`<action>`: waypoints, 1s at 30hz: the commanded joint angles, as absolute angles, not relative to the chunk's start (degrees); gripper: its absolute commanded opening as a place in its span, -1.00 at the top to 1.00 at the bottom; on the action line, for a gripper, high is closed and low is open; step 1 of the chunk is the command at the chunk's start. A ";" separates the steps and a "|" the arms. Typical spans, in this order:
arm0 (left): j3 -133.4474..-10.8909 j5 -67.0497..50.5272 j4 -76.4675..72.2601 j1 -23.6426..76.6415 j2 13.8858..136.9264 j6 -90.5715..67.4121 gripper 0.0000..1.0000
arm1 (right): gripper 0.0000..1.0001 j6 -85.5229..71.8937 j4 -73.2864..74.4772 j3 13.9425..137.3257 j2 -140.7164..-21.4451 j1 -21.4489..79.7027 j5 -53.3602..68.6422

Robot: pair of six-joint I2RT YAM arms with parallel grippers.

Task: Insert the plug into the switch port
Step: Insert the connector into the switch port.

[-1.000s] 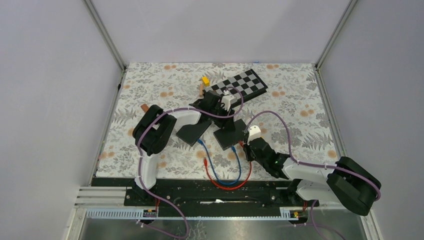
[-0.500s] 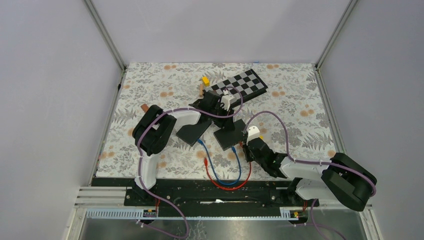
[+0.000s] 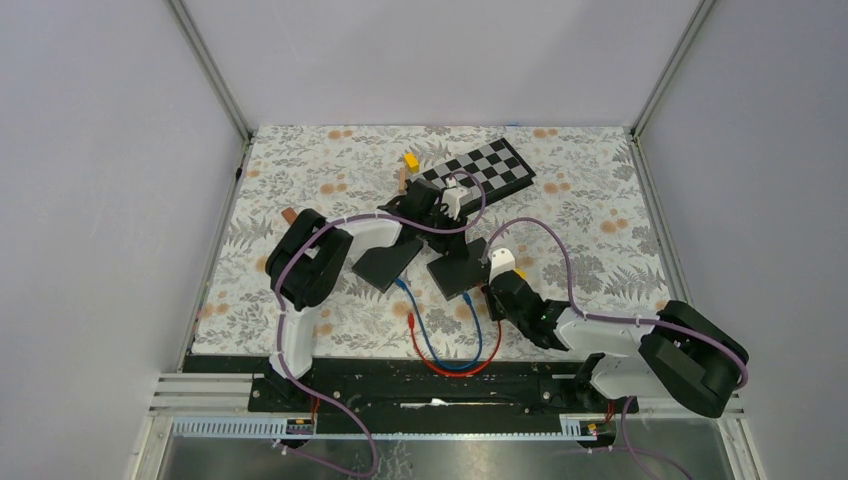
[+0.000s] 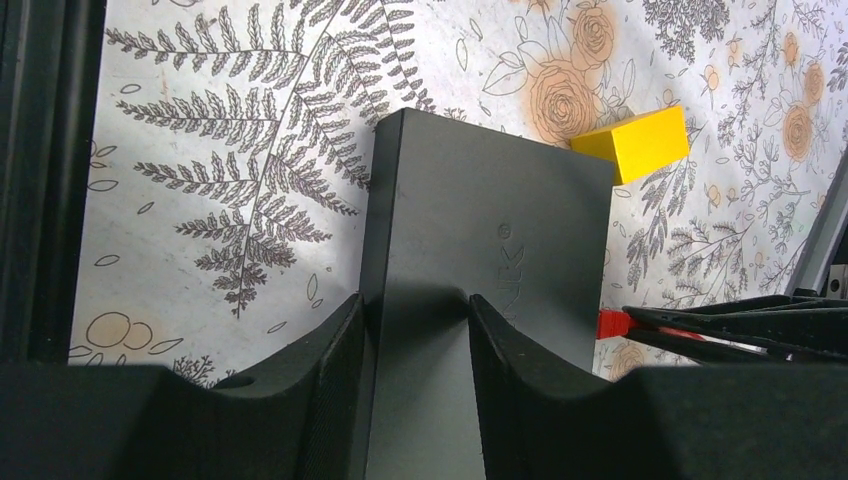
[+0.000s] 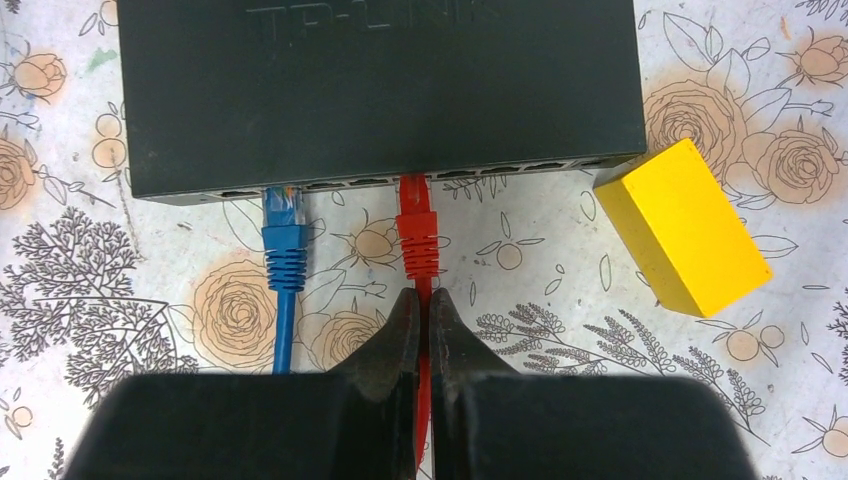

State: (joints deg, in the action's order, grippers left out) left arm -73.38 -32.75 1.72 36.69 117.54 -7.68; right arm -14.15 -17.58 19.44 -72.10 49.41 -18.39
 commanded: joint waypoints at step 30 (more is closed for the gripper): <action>-73.60 -37.00 16.16 39.46 123.95 -6.48 0.21 | 1.00 -13.19 -37.06 21.23 -72.89 49.29 -25.72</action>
